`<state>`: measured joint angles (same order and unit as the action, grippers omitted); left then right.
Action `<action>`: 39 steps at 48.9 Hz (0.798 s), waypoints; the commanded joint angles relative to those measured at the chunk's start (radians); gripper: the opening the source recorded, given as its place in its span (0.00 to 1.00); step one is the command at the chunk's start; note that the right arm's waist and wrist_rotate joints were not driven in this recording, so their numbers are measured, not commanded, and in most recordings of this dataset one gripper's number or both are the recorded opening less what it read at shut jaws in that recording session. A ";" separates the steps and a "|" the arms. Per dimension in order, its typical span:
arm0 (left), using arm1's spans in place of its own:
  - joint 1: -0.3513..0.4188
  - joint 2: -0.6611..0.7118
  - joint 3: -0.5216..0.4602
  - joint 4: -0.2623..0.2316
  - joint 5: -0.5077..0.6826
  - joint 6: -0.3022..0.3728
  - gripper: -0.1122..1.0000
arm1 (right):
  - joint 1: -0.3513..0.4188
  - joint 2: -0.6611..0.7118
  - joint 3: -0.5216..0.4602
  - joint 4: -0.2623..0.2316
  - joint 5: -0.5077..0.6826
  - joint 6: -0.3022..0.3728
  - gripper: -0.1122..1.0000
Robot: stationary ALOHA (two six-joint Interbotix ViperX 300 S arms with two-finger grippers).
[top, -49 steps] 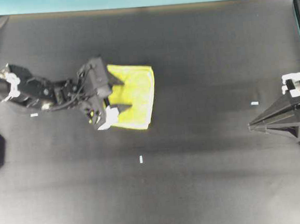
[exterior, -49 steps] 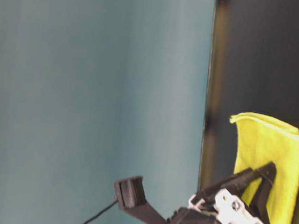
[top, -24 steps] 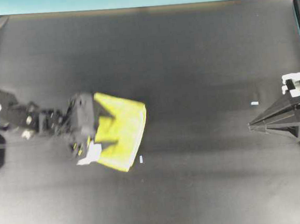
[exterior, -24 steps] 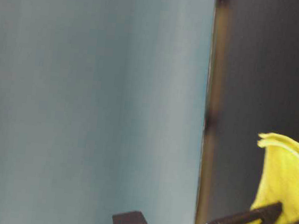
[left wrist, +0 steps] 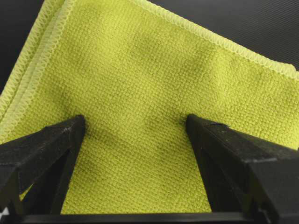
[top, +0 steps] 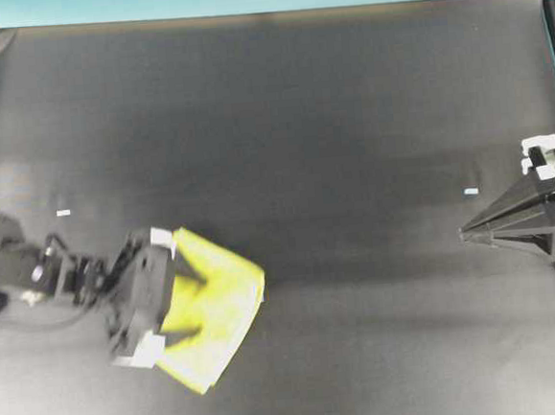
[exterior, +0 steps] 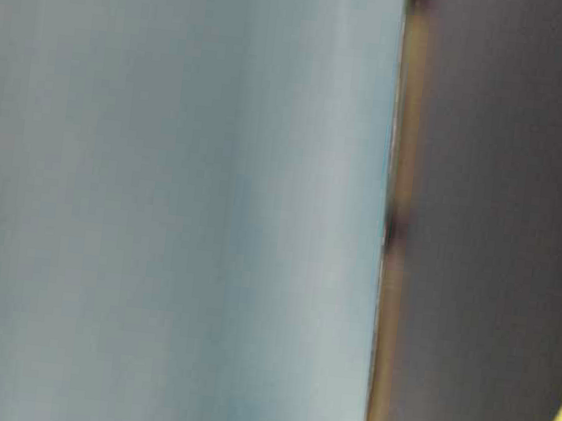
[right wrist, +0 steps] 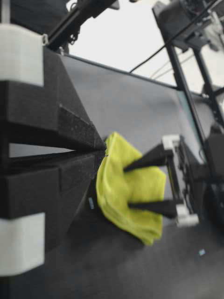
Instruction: Push a yellow cloth with the left arm to wipe the desk.
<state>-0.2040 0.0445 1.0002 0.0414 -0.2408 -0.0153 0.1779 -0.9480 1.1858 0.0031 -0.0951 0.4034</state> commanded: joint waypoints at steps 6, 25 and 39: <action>-0.114 -0.049 0.011 0.002 0.064 0.000 0.87 | 0.000 0.005 -0.008 0.002 -0.011 0.002 0.10; -0.253 -0.106 0.020 0.002 0.095 -0.026 0.87 | -0.002 0.002 -0.008 0.002 -0.020 0.000 0.10; -0.250 -0.110 0.014 0.002 0.103 -0.021 0.87 | 0.000 0.000 -0.008 0.000 -0.031 0.002 0.10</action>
<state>-0.4556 -0.0522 1.0247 0.0399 -0.1350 -0.0399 0.1779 -0.9511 1.1858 0.0031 -0.1166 0.4050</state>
